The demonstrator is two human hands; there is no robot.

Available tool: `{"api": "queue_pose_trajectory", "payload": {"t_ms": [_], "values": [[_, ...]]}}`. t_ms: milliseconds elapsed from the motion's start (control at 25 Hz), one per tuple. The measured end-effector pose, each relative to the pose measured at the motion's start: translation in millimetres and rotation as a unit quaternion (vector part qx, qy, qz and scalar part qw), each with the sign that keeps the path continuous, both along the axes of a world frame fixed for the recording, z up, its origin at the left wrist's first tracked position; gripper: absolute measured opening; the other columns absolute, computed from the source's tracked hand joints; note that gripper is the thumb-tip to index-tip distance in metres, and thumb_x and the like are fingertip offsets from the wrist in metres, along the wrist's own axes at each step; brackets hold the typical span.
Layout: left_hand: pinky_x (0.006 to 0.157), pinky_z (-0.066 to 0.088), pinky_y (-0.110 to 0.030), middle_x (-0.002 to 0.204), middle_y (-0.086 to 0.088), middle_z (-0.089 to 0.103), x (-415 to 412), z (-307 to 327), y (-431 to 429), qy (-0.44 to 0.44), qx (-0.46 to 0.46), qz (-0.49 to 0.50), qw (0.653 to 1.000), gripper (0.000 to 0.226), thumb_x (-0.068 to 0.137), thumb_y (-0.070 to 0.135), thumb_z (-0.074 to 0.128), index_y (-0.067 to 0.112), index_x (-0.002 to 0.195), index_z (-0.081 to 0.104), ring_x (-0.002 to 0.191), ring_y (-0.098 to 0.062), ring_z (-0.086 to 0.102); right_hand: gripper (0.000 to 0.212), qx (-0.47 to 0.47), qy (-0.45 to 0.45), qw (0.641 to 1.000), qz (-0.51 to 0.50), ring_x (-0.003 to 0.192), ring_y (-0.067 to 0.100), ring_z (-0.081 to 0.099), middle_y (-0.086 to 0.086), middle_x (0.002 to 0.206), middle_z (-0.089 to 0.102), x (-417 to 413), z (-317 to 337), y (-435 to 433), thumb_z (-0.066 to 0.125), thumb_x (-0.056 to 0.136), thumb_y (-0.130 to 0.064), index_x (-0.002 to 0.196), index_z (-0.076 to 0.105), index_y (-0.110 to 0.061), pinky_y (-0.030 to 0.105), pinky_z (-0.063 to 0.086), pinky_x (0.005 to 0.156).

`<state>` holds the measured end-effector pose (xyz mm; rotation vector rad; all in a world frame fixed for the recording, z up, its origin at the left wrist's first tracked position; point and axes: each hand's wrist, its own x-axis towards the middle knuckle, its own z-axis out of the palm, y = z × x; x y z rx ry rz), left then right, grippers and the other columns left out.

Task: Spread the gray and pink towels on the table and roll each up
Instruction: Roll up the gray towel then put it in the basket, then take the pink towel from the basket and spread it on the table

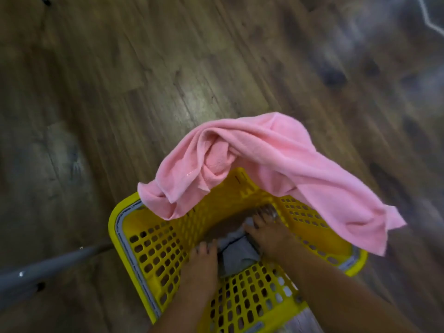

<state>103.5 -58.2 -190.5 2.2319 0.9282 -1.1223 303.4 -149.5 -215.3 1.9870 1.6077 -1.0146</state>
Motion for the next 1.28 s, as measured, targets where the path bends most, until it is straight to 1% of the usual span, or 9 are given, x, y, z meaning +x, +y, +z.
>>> {"api": "queue_pose_trajectory", "payload": {"t_ms": [80,240,440,520,640,760,960,1080,1280], "values": [[0.093,0.049,-0.043,0.143,-0.004,0.027,6,36,-5,-0.006,-0.015,-0.032,0.999,0.083,0.081,0.032,0.072,0.024,0.146,0.020,0.129,-0.030,0.032,0.081,-0.049,0.022,0.998,-0.032,0.145,0.039,0.014,0.016,0.157,0.020,0,42,-12,0.068,0.084,-0.022,0.151,0.022,-0.028,0.061,0.022,0.112],[0.097,0.046,-0.042,0.142,-0.001,0.031,47,109,-19,-0.055,0.000,-0.104,0.993,0.086,0.078,0.045,0.071,0.025,0.146,0.024,0.130,-0.029,0.032,0.099,-0.048,0.037,0.996,-0.070,0.145,0.034,0.014,0.011,0.160,0.014,16,130,-38,0.077,0.077,-0.028,0.152,0.012,-0.031,0.057,0.025,0.111],[0.083,0.050,-0.041,0.134,0.003,0.040,147,178,-27,-0.211,0.082,-0.171,0.959,0.078,0.072,0.046,0.070,0.028,0.140,0.037,0.122,-0.024,0.042,0.082,0.067,0.000,0.991,-0.115,0.125,0.035,0.044,0.011,0.138,0.045,57,205,-76,0.077,0.066,-0.035,0.138,0.041,-0.026,0.052,0.045,0.092],[0.076,0.051,-0.040,0.127,0.002,0.048,182,186,-18,-0.259,0.117,-0.188,0.940,0.077,0.064,0.045,0.076,0.026,0.132,0.047,0.113,-0.024,0.050,0.075,0.134,-0.027,0.980,-0.144,0.112,0.032,0.054,0.008,0.124,0.056,79,215,-82,0.075,0.058,-0.039,0.127,0.050,-0.025,0.049,0.052,0.080],[0.070,0.054,-0.040,0.126,-0.002,0.055,214,168,3,-0.290,0.138,-0.227,0.920,0.087,0.047,0.034,0.084,0.021,0.128,0.054,0.107,-0.027,0.057,0.086,0.189,-0.068,0.963,-0.181,0.114,0.032,0.054,0.009,0.127,0.055,106,204,-79,0.074,0.056,-0.047,0.132,0.043,-0.020,0.050,0.053,0.081],[0.078,0.053,-0.042,0.134,-0.005,0.056,233,126,18,-0.312,0.160,-0.251,0.902,0.079,0.058,0.030,0.079,0.023,0.133,0.053,0.115,-0.029,0.056,0.098,0.166,-0.109,0.953,-0.229,0.110,0.031,0.054,0.009,0.125,0.055,122,165,-65,0.076,0.057,-0.059,0.135,0.040,-0.014,0.048,0.053,0.080],[0.074,0.047,-0.044,0.117,-0.003,0.061,252,100,13,-0.345,0.205,-0.239,0.884,0.038,0.077,0.037,0.053,0.024,0.112,0.062,0.101,-0.030,0.056,0.044,0.185,-0.097,0.928,-0.310,0.104,0.029,0.052,0.004,0.114,0.056,133,140,-44,0.063,0.080,-0.037,0.118,0.054,-0.018,0.041,0.042,0.069],[0.068,0.039,-0.042,0.101,0.002,0.060,260,131,16,-0.356,0.209,-0.199,0.889,0.033,0.076,0.043,0.044,0.027,0.096,0.065,0.090,-0.027,0.053,0.034,0.223,-0.005,0.902,-0.369,0.105,0.026,0.050,0.003,0.109,0.058,151,165,-46,0.052,0.081,-0.034,0.110,0.063,-0.019,0.037,0.040,0.071],[0.078,0.044,-0.043,0.118,0.011,0.058,266,244,41,-0.419,0.104,-0.133,0.892,0.043,0.085,0.039,0.036,0.037,0.118,0.064,0.102,-0.020,0.050,0.019,0.280,0.097,0.854,-0.427,0.075,0.018,0.058,-0.003,0.080,0.067,170,287,-34,0.050,0.091,-0.030,0.077,0.061,-0.024,0.039,0.046,0.065]]}}
